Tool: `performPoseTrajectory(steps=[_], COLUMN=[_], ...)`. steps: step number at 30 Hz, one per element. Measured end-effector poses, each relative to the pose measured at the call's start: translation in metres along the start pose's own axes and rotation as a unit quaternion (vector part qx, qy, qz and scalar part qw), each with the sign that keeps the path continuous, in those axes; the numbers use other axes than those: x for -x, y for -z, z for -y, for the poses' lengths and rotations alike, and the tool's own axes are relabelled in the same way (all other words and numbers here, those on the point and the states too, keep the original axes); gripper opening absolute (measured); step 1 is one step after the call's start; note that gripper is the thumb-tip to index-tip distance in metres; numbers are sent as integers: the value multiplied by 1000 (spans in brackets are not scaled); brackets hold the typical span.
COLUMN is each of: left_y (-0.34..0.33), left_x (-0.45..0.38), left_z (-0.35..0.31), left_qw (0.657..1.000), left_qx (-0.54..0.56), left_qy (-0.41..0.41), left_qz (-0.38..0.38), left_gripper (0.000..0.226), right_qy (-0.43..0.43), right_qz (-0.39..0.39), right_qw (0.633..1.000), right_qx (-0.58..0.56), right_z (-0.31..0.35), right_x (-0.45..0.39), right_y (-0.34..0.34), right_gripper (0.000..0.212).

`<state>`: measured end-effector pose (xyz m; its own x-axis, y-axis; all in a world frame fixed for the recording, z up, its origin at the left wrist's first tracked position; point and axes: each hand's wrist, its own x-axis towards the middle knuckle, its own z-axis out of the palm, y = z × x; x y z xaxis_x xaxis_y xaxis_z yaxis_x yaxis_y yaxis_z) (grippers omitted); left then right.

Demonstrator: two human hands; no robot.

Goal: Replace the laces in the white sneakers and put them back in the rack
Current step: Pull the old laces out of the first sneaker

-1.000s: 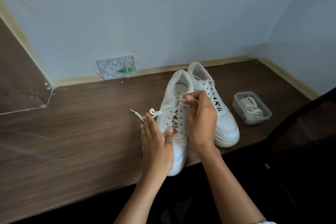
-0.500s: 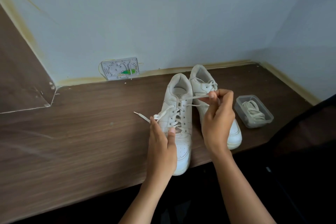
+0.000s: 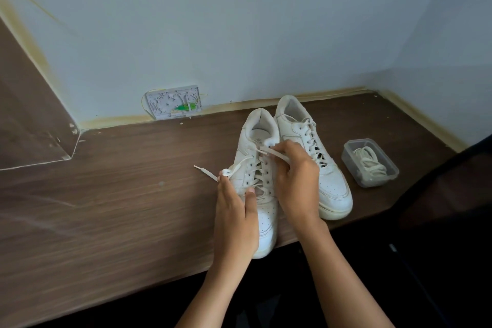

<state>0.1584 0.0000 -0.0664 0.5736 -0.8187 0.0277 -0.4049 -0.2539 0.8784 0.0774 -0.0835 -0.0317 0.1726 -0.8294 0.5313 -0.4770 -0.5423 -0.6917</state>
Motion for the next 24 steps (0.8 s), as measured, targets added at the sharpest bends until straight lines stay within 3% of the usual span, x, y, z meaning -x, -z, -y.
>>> performPoseTrajectory(steps=[3,8,11,14,22,24], left_y=[-1,-1,-1,-1,-1,-1], left_x=[0,-1,0,1,1,1], left_z=[0,1,-1,-1,-1,-2], left_qw=[1000,1000,1000,1000,1000,1000], left_qx=[-2,-4,-3,-6,1,6], left_qy=[-4,-4,-10,-13,-12,-8], left_qz=[-2,-8,-15,-19,-18,-18], left_gripper=[66,64,62,60,62,63], right_qy=[-51,-6,43,65,-9,-2], right_qz=[22,104,71,31,33,44], right_qw=[994,992,996,997,998,998], right_qx=[-97,-75,-24,-6,-52,-54], right_z=[0,-3,1,-1,-3,-4], right_x=[-8,-8,-5,-6,-8,-8], right_y=[14,22,11,1,3,5], right_gripper=[25,25,28,14,6,13])
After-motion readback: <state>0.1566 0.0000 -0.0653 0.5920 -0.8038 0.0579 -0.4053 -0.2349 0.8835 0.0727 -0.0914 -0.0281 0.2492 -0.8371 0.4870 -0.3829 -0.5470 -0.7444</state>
